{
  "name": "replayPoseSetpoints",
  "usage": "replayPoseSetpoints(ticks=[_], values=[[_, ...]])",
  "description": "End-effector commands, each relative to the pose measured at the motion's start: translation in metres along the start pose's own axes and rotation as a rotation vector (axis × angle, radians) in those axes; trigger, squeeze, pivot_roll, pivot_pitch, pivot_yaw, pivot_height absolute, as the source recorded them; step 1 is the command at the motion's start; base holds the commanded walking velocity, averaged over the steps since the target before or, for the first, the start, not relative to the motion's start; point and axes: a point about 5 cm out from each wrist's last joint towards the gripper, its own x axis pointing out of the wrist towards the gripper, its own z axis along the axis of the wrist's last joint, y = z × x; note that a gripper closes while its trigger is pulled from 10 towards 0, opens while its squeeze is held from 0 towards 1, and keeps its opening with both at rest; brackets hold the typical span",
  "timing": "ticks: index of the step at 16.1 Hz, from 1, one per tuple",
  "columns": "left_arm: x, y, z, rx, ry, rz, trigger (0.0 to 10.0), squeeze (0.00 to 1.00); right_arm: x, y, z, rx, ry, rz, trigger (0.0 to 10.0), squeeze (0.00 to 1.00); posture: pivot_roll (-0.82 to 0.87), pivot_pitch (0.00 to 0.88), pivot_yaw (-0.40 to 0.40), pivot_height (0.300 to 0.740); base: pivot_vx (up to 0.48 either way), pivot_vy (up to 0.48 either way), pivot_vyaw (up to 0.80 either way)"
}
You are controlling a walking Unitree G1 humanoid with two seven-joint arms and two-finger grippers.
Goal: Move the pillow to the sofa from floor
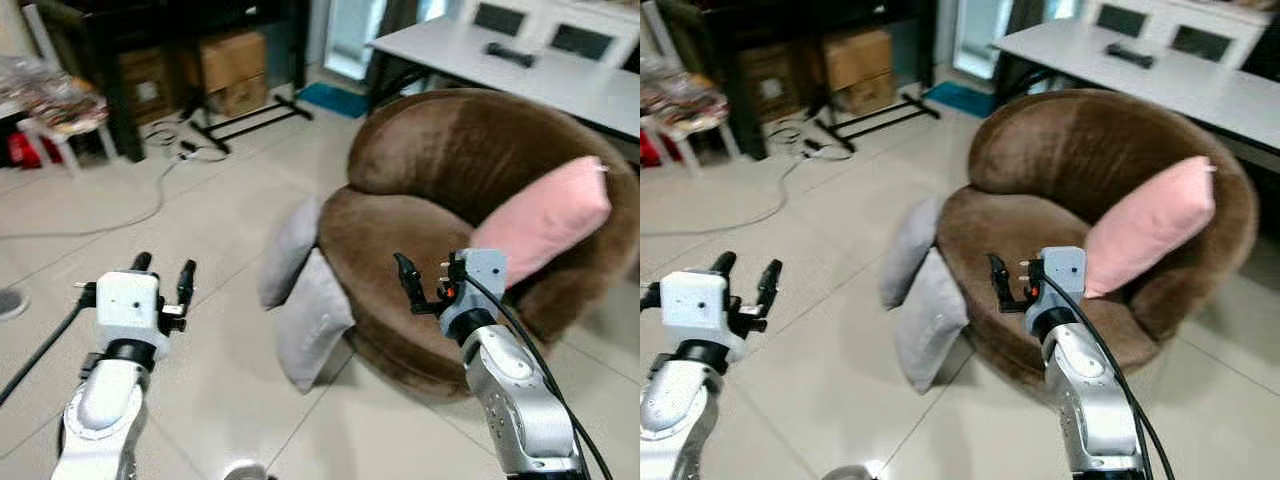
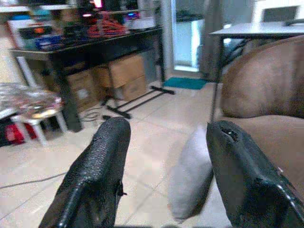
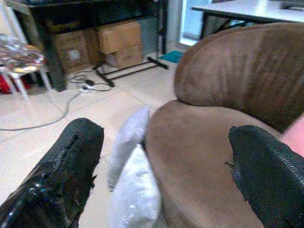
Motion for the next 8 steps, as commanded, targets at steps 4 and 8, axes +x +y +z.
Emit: replayPoseSetpoints(ticks=[4, 8], values=[[0.0001, -0.0007, -0.0003, -0.004, 0.006, -0.012, 10.0, 0.0, 0.0021, -0.0044, 0.0021, 0.013, -0.007, -0.028, 10.0, 0.0, 0.1, 0.0, -0.054, 0.74, 0.337, 0.0, 0.4], [0.0006, -0.0017, 0.0, -0.007, 0.004, -0.013, 10.0, 0.0, 0.0028, -0.0046, 0.0026, 0.004, -0.007, -0.027, 10.0, 0.0, 0.1, 0.0, -0.057, 0.74, 0.341, 0.0, 0.0]])
